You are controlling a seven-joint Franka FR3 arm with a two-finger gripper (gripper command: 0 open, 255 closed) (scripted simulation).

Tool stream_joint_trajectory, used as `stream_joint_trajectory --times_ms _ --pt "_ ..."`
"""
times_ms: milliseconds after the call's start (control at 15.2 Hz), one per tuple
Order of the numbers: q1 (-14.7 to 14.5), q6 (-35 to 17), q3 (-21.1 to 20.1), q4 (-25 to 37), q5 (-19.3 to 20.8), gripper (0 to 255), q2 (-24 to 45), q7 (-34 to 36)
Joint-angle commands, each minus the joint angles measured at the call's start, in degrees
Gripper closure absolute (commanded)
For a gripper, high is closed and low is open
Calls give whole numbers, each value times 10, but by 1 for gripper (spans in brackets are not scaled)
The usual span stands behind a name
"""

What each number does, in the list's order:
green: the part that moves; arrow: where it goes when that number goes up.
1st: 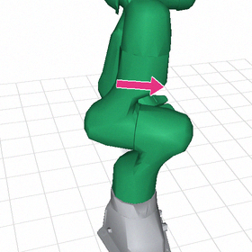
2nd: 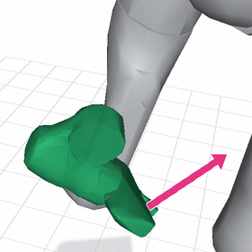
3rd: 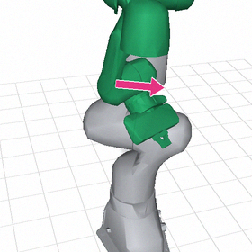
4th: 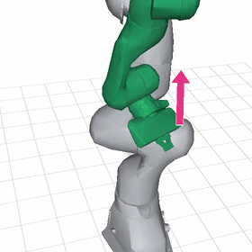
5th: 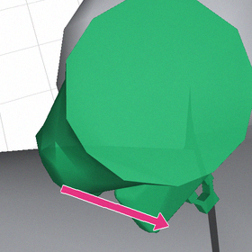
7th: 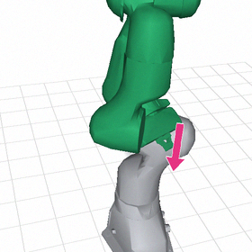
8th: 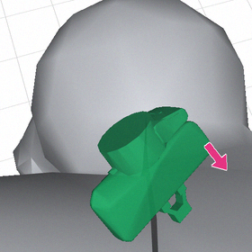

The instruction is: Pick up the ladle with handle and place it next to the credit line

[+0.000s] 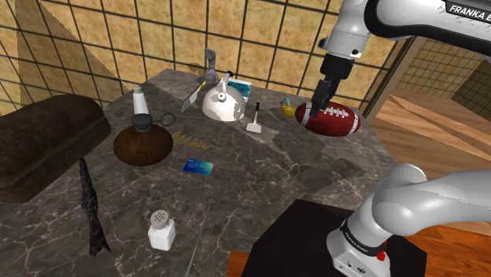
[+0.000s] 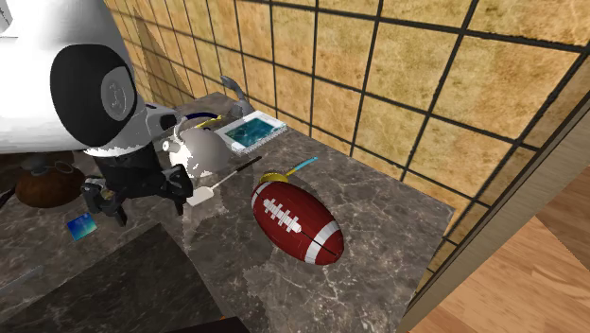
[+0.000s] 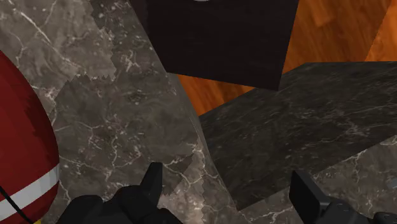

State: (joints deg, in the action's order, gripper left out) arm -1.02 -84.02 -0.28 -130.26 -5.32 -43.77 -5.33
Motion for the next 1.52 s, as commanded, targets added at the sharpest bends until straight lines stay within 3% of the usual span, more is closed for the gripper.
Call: stream_joint_trajectory --times_ms 0,726,1452 --pt "0 0 0 0 0 0 0 0" --pt "70 -131 34 63 -5 0 187 96" --pt "127 -214 88 161 -26 0 363 177"
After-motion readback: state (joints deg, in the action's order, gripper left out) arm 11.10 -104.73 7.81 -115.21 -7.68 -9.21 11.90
